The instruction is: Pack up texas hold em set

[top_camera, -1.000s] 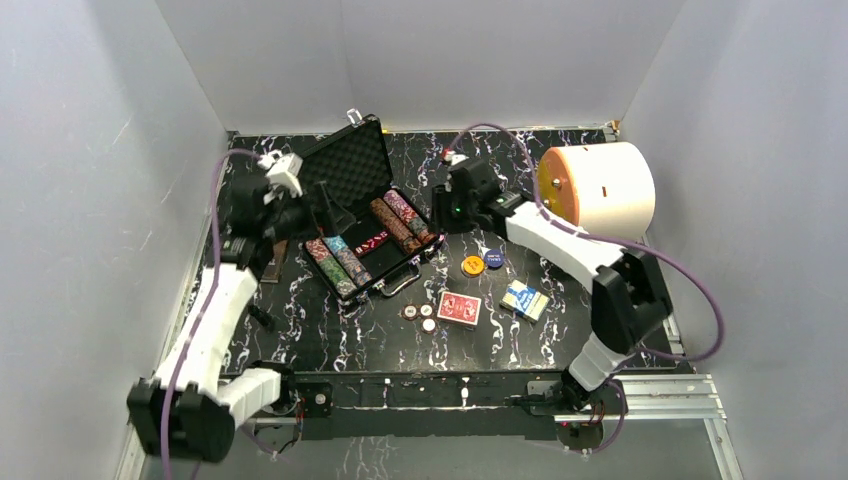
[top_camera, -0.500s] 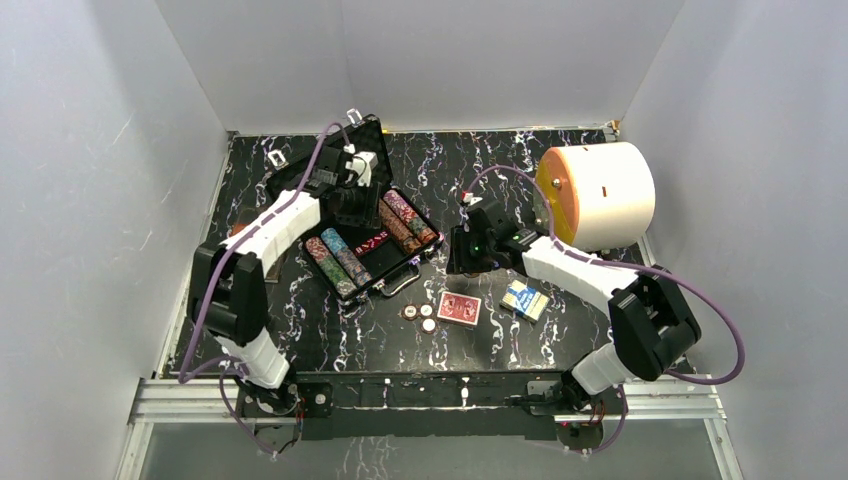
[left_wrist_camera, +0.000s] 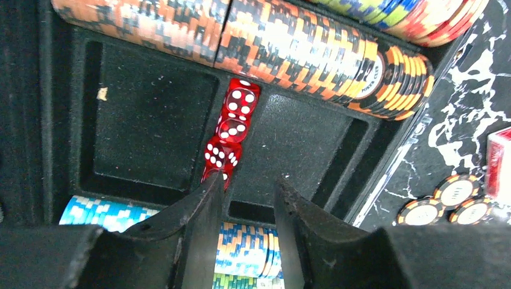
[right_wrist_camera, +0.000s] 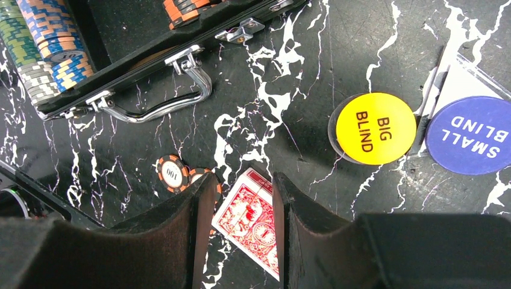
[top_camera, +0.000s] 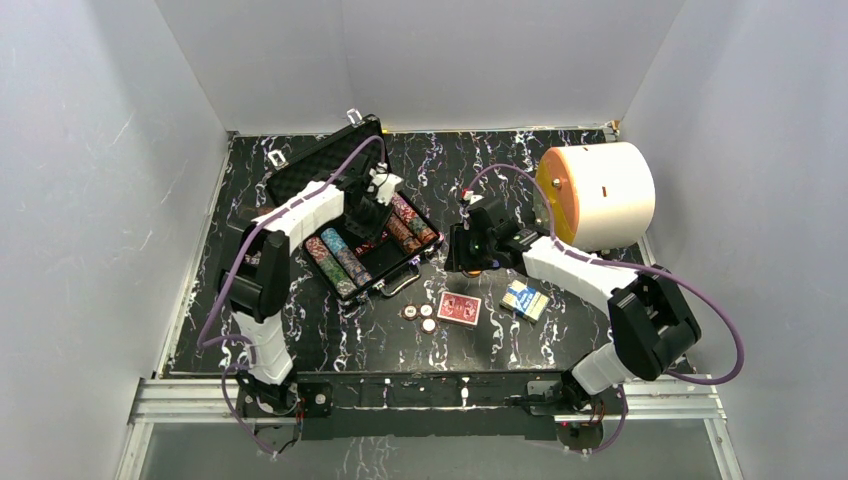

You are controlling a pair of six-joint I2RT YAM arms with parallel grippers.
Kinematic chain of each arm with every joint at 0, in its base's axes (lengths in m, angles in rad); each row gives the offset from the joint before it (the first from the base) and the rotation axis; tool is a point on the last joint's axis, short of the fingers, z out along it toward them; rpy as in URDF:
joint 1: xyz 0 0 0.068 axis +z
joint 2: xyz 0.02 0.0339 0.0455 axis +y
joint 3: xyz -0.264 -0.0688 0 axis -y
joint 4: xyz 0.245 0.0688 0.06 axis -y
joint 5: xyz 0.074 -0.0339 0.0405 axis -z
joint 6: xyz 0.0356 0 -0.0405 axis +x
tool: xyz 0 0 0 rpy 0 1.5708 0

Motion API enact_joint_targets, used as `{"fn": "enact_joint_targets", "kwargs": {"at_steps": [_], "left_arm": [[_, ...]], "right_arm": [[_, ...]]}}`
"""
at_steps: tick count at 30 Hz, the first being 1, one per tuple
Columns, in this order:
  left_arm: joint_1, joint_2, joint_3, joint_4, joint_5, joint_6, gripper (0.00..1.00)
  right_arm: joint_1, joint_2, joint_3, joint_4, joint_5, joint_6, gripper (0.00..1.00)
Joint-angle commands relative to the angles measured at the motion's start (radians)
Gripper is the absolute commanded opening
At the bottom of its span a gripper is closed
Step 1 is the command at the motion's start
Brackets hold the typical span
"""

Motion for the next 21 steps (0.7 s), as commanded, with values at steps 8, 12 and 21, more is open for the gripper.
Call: {"fn": "enact_joint_targets", "kwargs": {"at_steps": [8,12,21], "left_arm": [[-0.029,-0.009,0.018,-0.024,-0.118,0.081,0.32],[-0.038,0.007,0.019,-0.010,-0.151,0.087,0.34],[-0.045,0.052,0.035,0.000,-0.160,0.097,0.37]], "right_arm": [[-0.004,0.021,-0.011,0.043,-0.024,0.006,0.48],[-0.004,0.025,-0.012,0.044,-0.025,0.006,0.48],[-0.004,0.029,-0.004,0.037,-0.016,-0.001,0.48]]}}
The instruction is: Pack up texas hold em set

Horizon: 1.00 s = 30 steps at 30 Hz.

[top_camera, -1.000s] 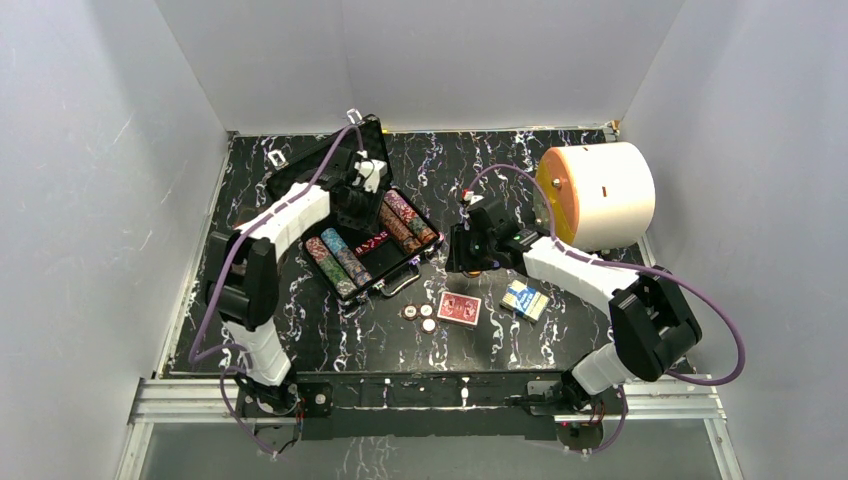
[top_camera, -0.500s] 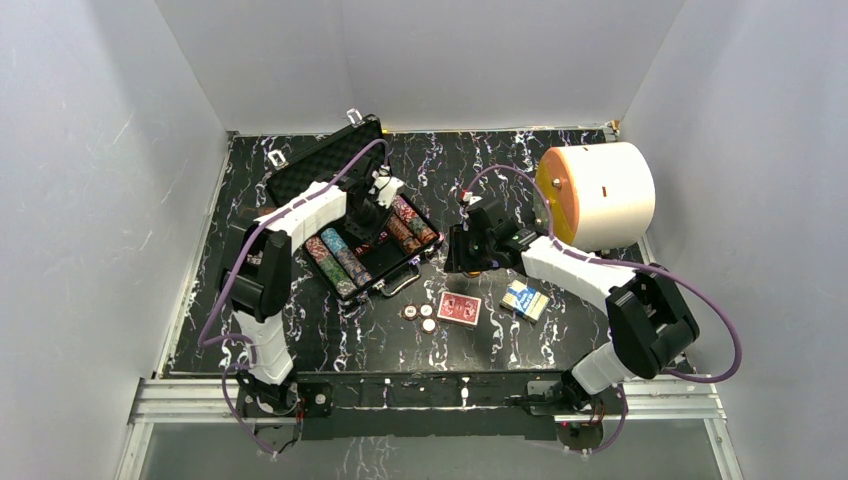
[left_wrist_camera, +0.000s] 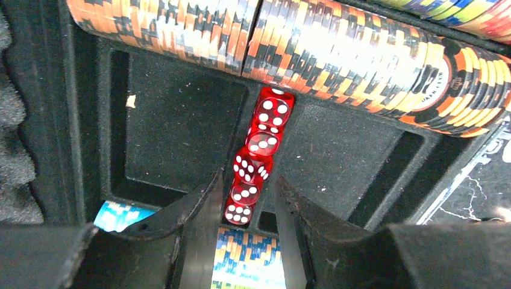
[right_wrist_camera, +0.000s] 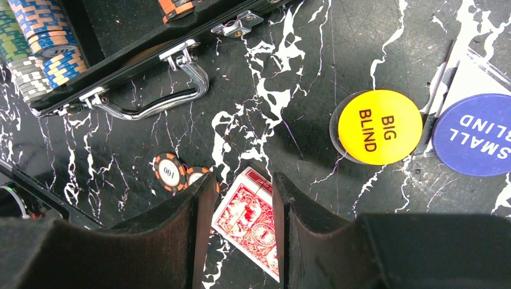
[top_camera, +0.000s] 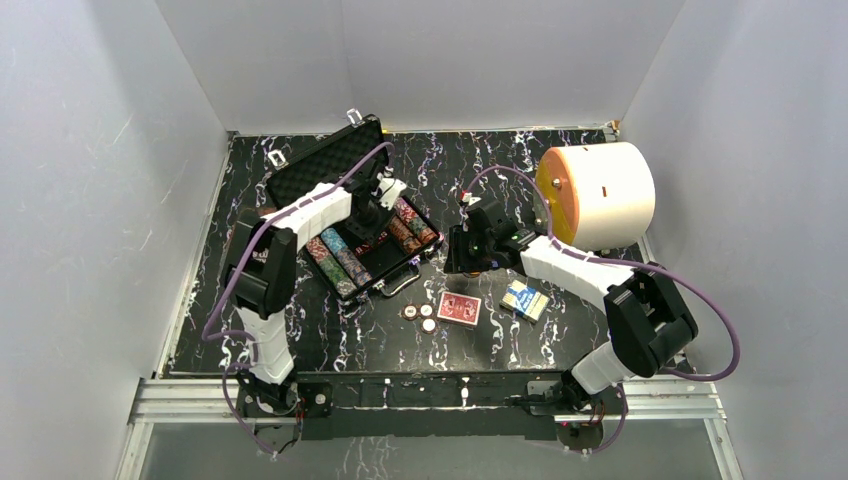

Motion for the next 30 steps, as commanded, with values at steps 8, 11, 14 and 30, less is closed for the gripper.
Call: {"fn": "enact_joint_targets", "kwargs": {"at_steps": [8,11,14,30], "left_arm": [[-0.009,0.026,0.022,0.008,-0.038,0.020,0.30],[-0.010,0.025,0.016,0.018,-0.054,0.025,0.28],[-0.010,0.023,0.020,0.016,-0.057,0.029,0.28],[-0.011,-0.055,0.023,0.015,-0.002,0.053,0.40]], "right_arm": [[-0.005,0.016,0.006,0.034,-0.006,-0.001,0.48],[-0.004,0.019,0.013,0.033,-0.007,-0.001,0.48],[-0.004,0.021,0.018,0.030,-0.007,-0.004,0.48],[-0.004,0.041,0.028,0.031,-0.009,-0.008,0.48]]}}
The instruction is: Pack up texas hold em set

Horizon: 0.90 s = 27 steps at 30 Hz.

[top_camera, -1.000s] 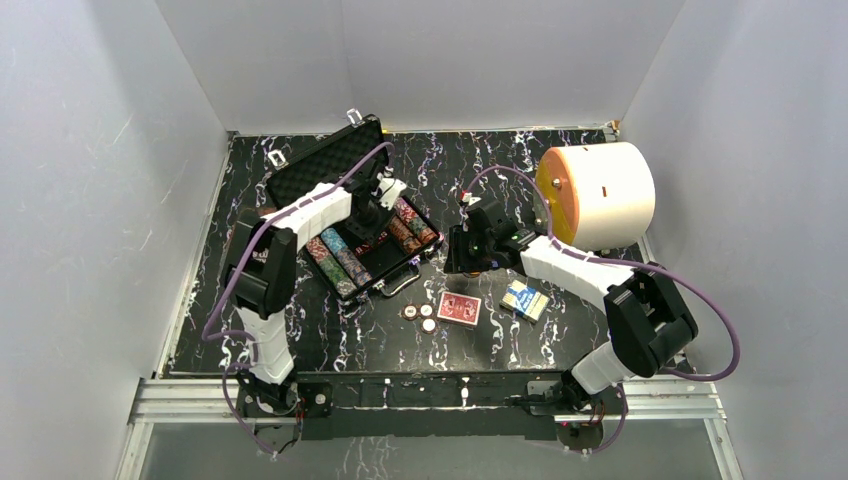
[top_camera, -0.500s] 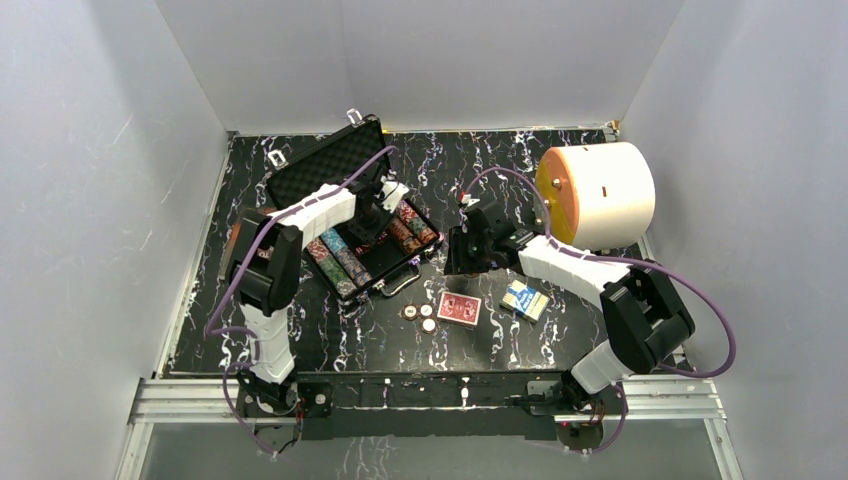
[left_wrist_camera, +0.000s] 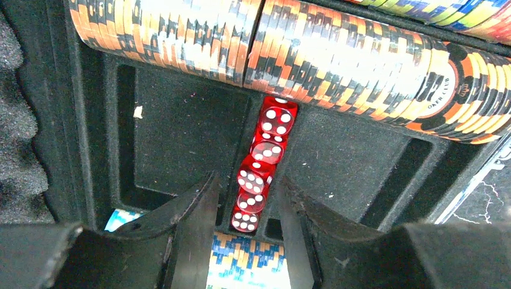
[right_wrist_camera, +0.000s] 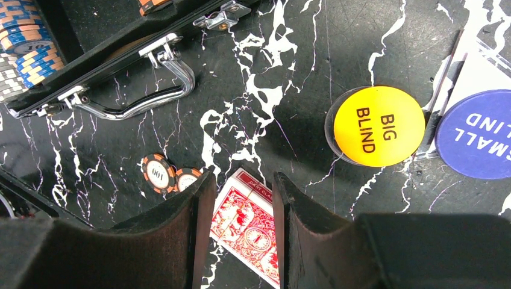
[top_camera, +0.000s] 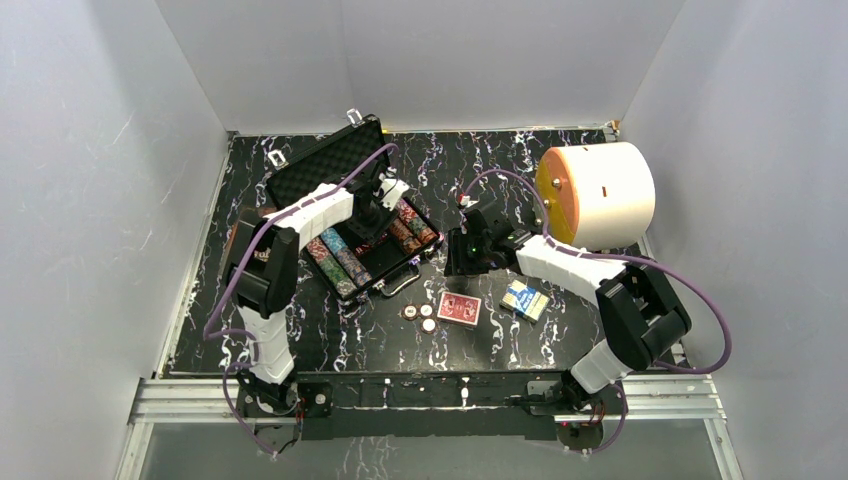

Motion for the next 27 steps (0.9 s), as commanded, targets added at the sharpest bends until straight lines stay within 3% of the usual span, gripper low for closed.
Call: {"fn": "enact_joint_targets", "kwargs": {"at_steps": [1,14,27], "left_arm": [[-0.005,-0.075,0.022,-0.010,0.020,0.016,0.40],[-0.005,-0.026,0.013,-0.005,-0.030,0.015,0.33],[-0.011,-0.015,-0.005,0.002,-0.016,0.006,0.33]], "right_arm": [[-0.004,0.003,0.027,0.031,-0.009,-0.007,0.48],[-0.004,0.004,0.023,0.033,-0.009,-0.006,0.48],[-0.005,0.003,0.025,0.031,-0.003,-0.008,0.48]]}}
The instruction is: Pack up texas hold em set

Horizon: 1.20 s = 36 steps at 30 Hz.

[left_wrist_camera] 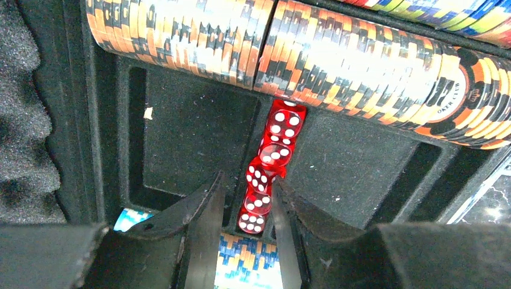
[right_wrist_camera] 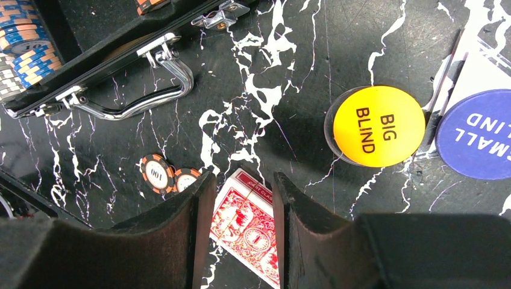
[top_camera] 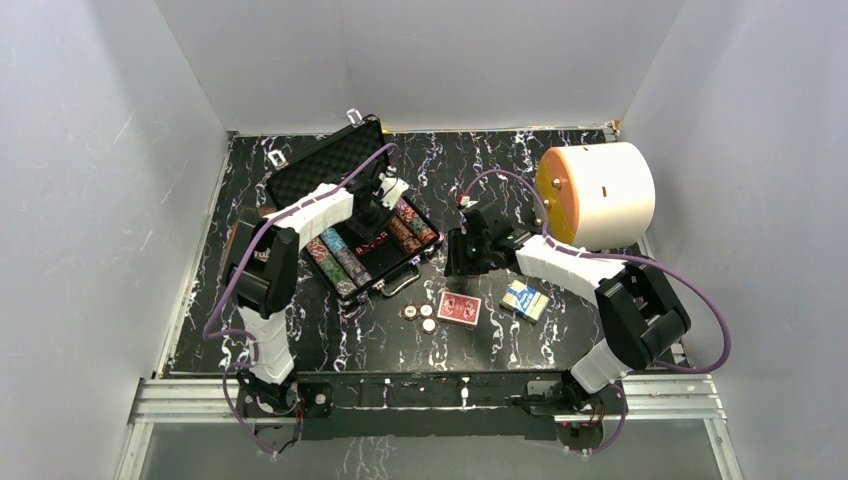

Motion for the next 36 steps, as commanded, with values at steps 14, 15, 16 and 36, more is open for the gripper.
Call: {"fn": "enact_joint_targets", "kwargs": {"at_steps": [14,15,16,36], "left_arm": [[-0.018,-0.017,-0.032,0.041,-0.053,-0.017,0.30],[-0.018,-0.018,-0.032,0.048,-0.063,-0.020,0.29],[-0.017,-0.018,-0.033,0.057,-0.072,-0.023,0.29],[-0.022,-0.104,-0.053,0.057,-0.013,-0.010,0.50]], "right_arm": [[-0.005,-0.003,0.029,0.029,-0.004,-0.011,0.48],[-0.004,-0.005,0.030,0.028,-0.003,-0.011,0.48],[-0.004,-0.004,0.030,0.028,-0.003,-0.011,0.48],[-0.004,0.012,0.051,0.023,-0.001,-0.017,0.48]]}}
